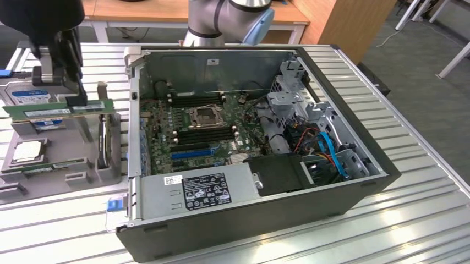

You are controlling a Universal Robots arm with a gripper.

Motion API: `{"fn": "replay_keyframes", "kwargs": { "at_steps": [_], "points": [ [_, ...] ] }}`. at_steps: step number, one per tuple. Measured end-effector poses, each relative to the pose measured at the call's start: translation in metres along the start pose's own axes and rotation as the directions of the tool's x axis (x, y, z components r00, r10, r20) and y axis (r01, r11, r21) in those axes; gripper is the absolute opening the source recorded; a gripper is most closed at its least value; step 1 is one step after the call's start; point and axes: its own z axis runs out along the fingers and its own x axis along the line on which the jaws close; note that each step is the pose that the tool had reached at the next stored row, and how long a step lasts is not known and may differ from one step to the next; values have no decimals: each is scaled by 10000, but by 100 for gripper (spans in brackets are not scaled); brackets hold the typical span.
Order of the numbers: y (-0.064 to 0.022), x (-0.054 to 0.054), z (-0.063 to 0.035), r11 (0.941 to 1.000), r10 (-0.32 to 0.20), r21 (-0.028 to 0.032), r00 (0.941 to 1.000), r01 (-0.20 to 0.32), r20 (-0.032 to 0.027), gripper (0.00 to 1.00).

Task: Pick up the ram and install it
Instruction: 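Pick up the ram and move it above insertion slot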

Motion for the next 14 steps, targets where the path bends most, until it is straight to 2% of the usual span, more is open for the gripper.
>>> {"fn": "replay_keyframes", "kwargs": {
  "at_steps": [14],
  "points": [
    [-280, 4, -13, 10000, 0, -6, 10000, 0, 0, 11]
  ]
}}
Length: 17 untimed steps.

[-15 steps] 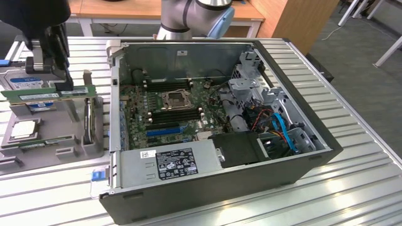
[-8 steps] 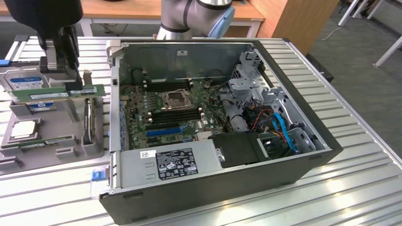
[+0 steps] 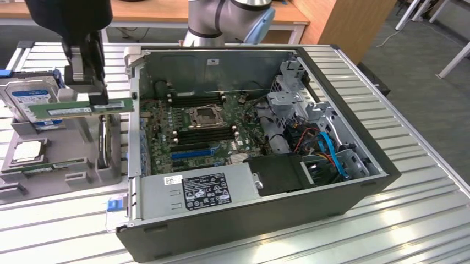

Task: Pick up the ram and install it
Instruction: 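Pick up the ram and move it above insertion slot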

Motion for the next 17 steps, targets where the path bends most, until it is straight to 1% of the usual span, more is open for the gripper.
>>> {"fn": "replay_keyframes", "kwargs": {
  "at_steps": [17],
  "points": [
    [-384, 5, -18, 10000, 0, -7, 10000, 0, 0, 11]
  ]
}}
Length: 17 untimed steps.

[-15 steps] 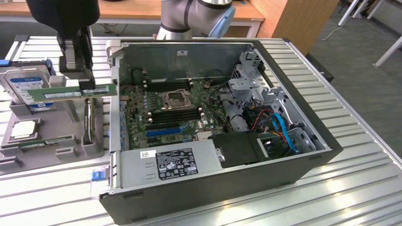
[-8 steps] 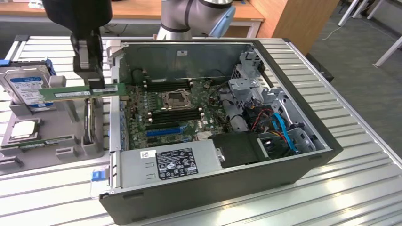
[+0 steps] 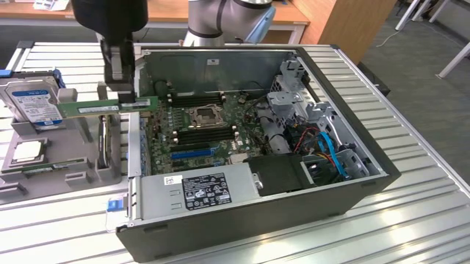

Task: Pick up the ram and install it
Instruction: 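Pick up the ram and move it above insertion slot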

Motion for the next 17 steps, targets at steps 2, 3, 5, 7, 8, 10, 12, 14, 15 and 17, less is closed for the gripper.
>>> {"fn": "replay_keyframes", "kwargs": {
  "at_steps": [2, 3, 5, 7, 8, 10, 12, 14, 15, 17],
  "points": [
    [-42, 1, -1, 10000, 0, 1, 10000, 0, 1, 11],
    [-61, 1, -3, 10000, 0, 0, 10000, 0, 0, 11],
    [-99, 1, -5, 10000, -1, -1, 10000, 1, 0, 11],
    [-133, 2, -6, 10000, 1, 0, 10000, -1, 0, 11],
    [-150, 2, -7, 10000, 1, -1, 10000, -1, 0, 11],
    [-189, 2, -9, 10000, 1, -1, 10000, -1, 0, 11],
    [-239, 3, -11, 10000, 0, -1, 10000, 0, 0, 11],
    [-286, 3, -13, 10000, -1, -2, 10000, 1, 0, 11],
    [-309, 4, -15, 10000, 0, -2, 10000, 0, -1, 11],
    [-351, 4, -17, 10000, 1, -3, 10000, -1, 0, 11]
  ]
}}
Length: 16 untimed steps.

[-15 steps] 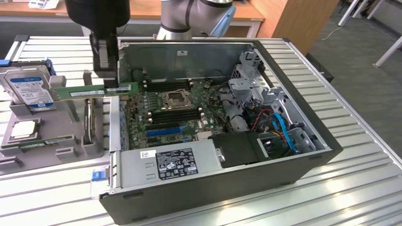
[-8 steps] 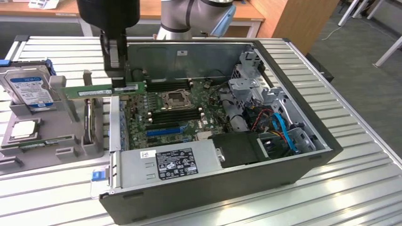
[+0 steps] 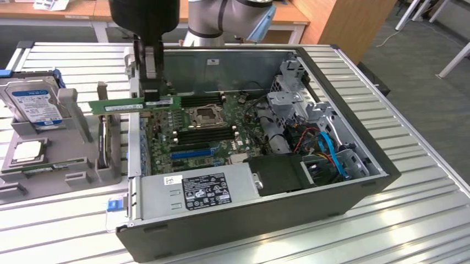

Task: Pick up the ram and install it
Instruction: 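Pick up the ram and move it above insertion slot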

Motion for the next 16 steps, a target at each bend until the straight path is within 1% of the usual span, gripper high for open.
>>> {"fn": "replay_keyframes", "kwargs": {
  "at_steps": [16],
  "points": [
    [-349, 5, -17, 10000, 1, -4, 10000, -1, 0, 11]
  ]
}}
